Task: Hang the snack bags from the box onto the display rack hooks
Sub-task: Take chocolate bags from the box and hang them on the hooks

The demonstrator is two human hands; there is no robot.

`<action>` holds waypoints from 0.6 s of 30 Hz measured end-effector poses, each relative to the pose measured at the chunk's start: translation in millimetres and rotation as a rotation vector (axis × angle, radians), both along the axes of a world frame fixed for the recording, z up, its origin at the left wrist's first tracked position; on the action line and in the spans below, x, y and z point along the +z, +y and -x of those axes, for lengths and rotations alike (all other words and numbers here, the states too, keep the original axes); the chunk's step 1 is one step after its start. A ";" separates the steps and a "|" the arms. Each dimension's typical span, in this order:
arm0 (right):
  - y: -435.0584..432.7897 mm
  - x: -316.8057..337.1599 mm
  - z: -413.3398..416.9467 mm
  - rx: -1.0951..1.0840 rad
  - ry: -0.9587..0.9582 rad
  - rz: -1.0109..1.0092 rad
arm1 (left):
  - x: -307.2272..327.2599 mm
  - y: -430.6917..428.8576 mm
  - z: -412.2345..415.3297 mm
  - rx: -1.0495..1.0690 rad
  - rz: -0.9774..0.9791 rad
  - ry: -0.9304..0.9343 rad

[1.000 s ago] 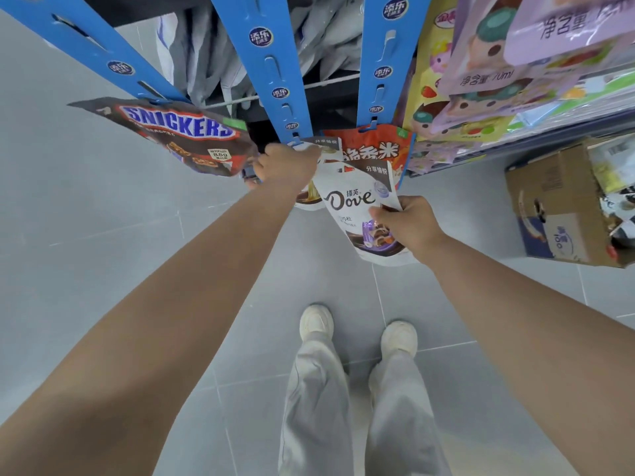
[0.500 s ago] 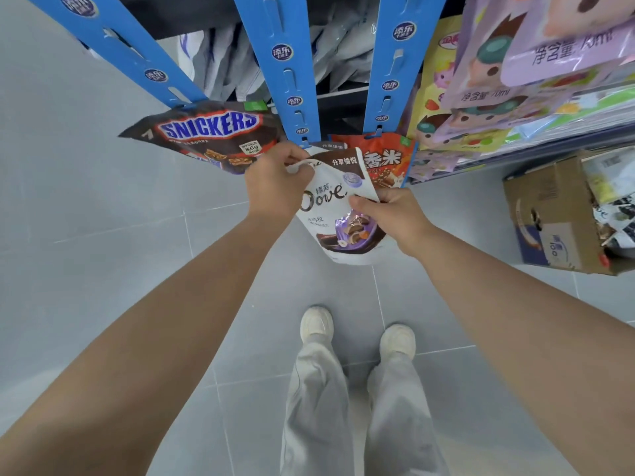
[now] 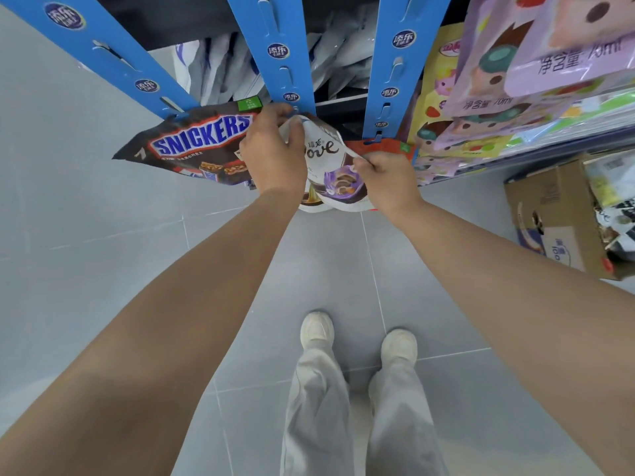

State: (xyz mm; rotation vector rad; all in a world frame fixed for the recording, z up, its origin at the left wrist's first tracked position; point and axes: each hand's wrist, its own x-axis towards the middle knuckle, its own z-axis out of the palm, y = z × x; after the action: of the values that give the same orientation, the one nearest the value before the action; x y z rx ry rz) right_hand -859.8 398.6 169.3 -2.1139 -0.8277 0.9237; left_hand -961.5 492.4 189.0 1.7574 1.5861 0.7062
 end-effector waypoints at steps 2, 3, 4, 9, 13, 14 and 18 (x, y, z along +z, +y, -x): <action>-1.0 -1.4 -2.6 -0.015 0.048 0.003 | -1.2 1.9 0.6 -0.027 -0.008 0.016; -0.6 -1.1 -3.2 -0.021 0.070 0.005 | -1.7 3.2 1.3 -0.039 -0.018 0.025; 0.9 0.1 -3.5 -0.026 0.086 0.012 | -2.2 4.7 2.2 -0.047 -0.033 0.039; 11.9 3.9 -1.2 -0.073 0.116 0.027 | 3.4 11.0 -1.0 0.010 -0.030 0.247; 17.9 5.9 2.0 -0.123 0.170 0.044 | 10.0 14.4 -10.2 0.125 0.102 0.234; 19.3 6.0 2.2 -0.138 0.190 0.048 | 10.9 14.3 -11.3 0.156 0.130 0.204; 24.9 7.3 3.4 -0.140 0.257 0.097 | 13.3 13.7 -11.3 0.220 0.207 0.151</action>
State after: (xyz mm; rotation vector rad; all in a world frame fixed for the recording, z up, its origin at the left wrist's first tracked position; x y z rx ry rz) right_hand -863.2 423.5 176.6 -2.0484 -0.5075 1.1496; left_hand -950.2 506.1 202.3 1.5307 1.9037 0.4972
